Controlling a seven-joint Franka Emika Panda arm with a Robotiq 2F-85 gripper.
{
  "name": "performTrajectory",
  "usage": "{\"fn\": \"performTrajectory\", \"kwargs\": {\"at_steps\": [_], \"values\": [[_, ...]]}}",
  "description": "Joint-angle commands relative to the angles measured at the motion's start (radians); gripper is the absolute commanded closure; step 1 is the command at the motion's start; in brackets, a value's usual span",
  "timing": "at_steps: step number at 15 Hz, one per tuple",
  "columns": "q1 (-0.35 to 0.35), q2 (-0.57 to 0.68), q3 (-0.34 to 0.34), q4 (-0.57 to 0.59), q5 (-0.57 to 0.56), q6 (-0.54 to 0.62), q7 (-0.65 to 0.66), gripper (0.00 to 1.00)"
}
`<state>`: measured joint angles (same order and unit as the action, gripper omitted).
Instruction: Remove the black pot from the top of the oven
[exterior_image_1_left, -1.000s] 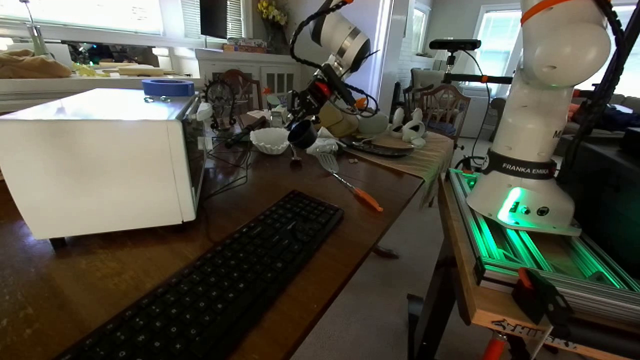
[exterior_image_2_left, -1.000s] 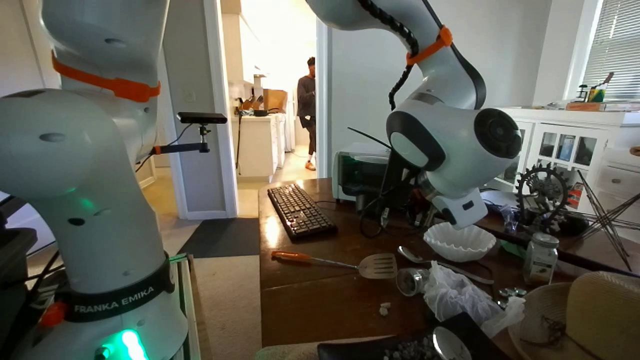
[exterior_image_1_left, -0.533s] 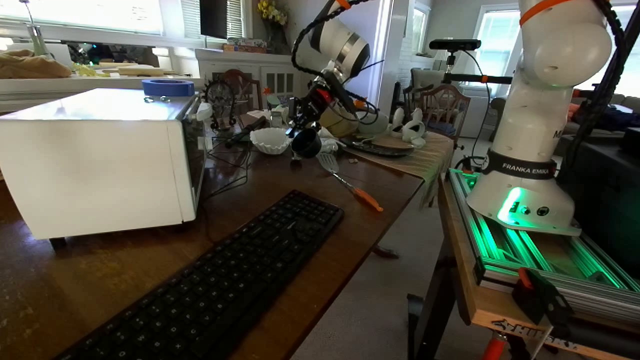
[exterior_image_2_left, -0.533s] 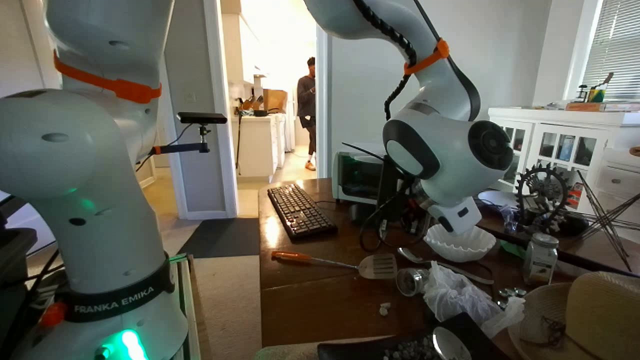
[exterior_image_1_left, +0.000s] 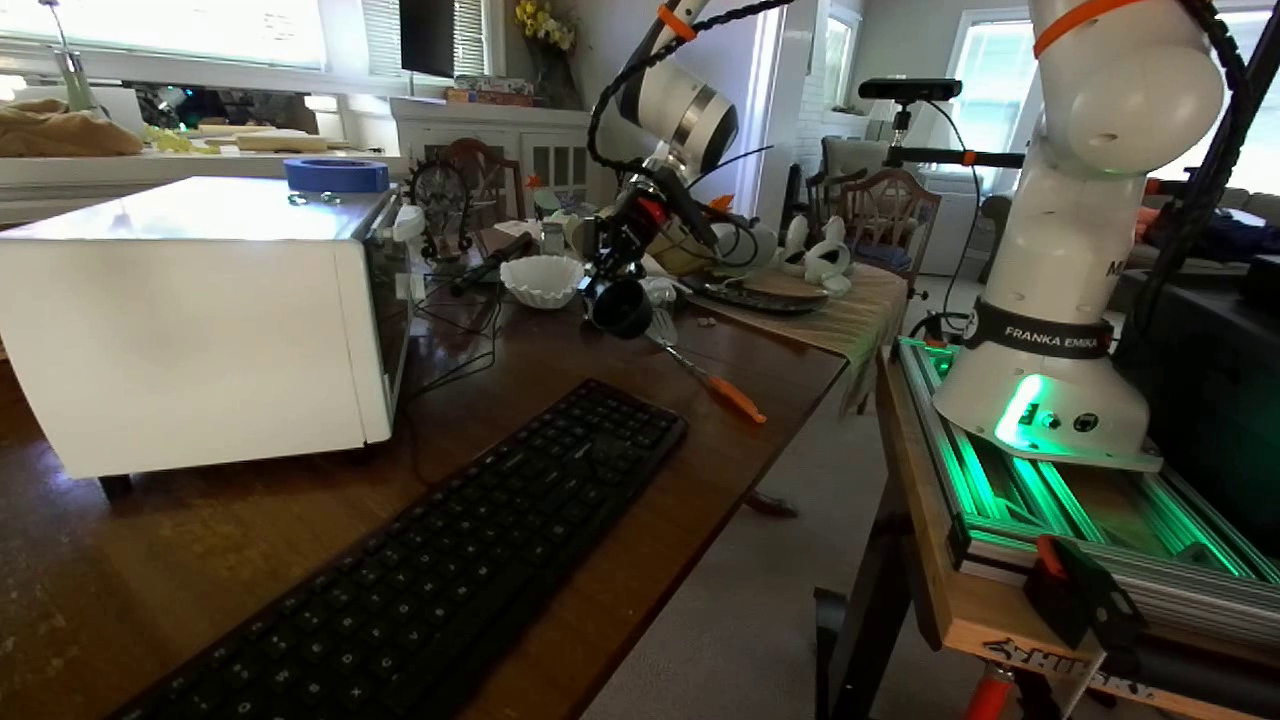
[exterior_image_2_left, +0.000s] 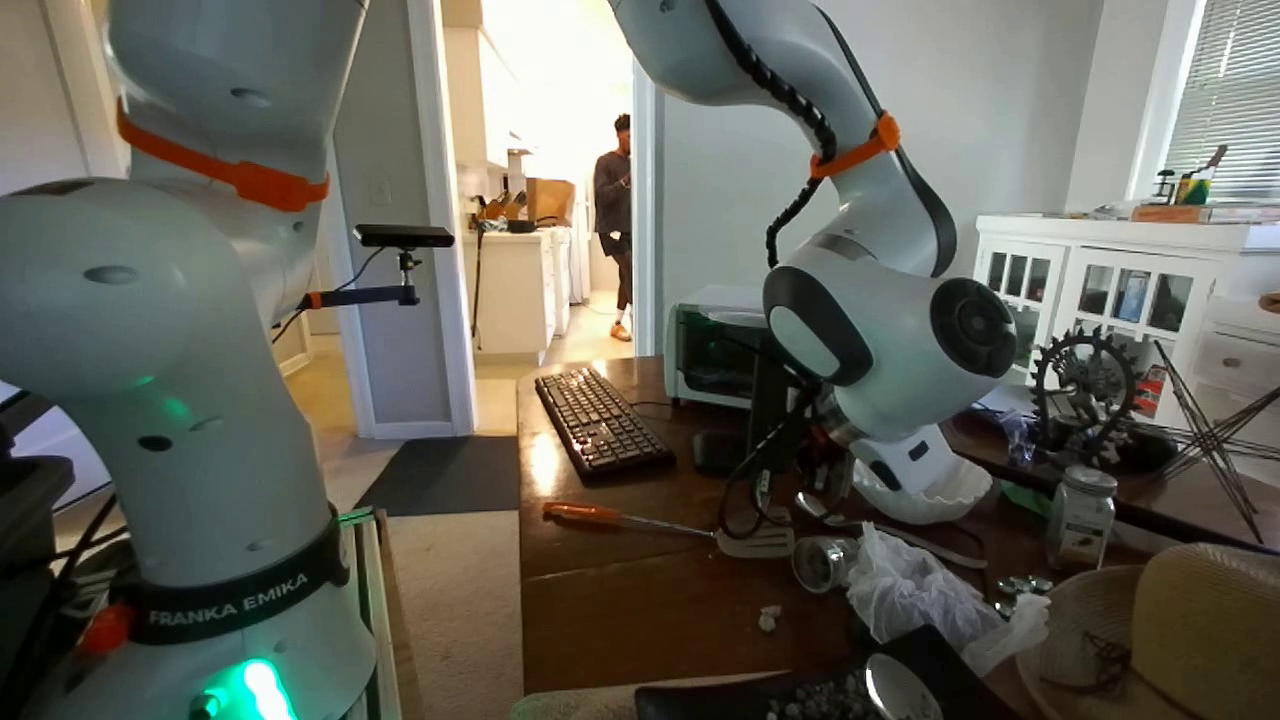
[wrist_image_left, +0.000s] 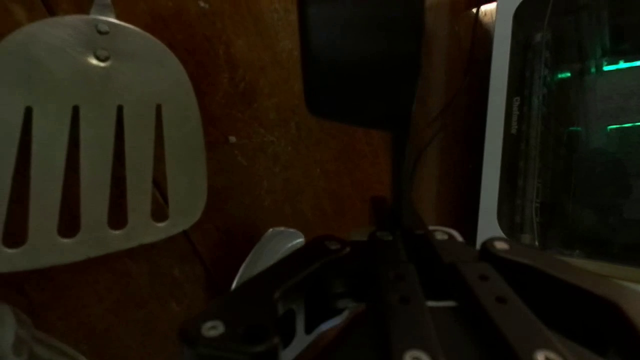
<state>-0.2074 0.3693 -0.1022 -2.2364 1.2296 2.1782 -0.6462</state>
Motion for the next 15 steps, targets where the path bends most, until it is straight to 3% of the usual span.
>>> {"fn": "performTrajectory", "kwargs": {"at_steps": [1, 8, 9, 11, 15], "values": [[0.011, 0.032, -0.001, 0.010, 0.035, 0.016, -0.041, 0.99], [0.007, 0.043, 0.006, 0.023, 0.099, -0.005, -0.072, 0.99], [0.009, 0.044, 0.005, 0.024, 0.111, -0.002, -0.075, 0.69], [0.013, 0.046, 0.002, 0.024, 0.125, 0.001, -0.082, 0.62], [0.017, 0.046, -0.004, 0.022, 0.123, 0.005, -0.090, 0.32]]}}
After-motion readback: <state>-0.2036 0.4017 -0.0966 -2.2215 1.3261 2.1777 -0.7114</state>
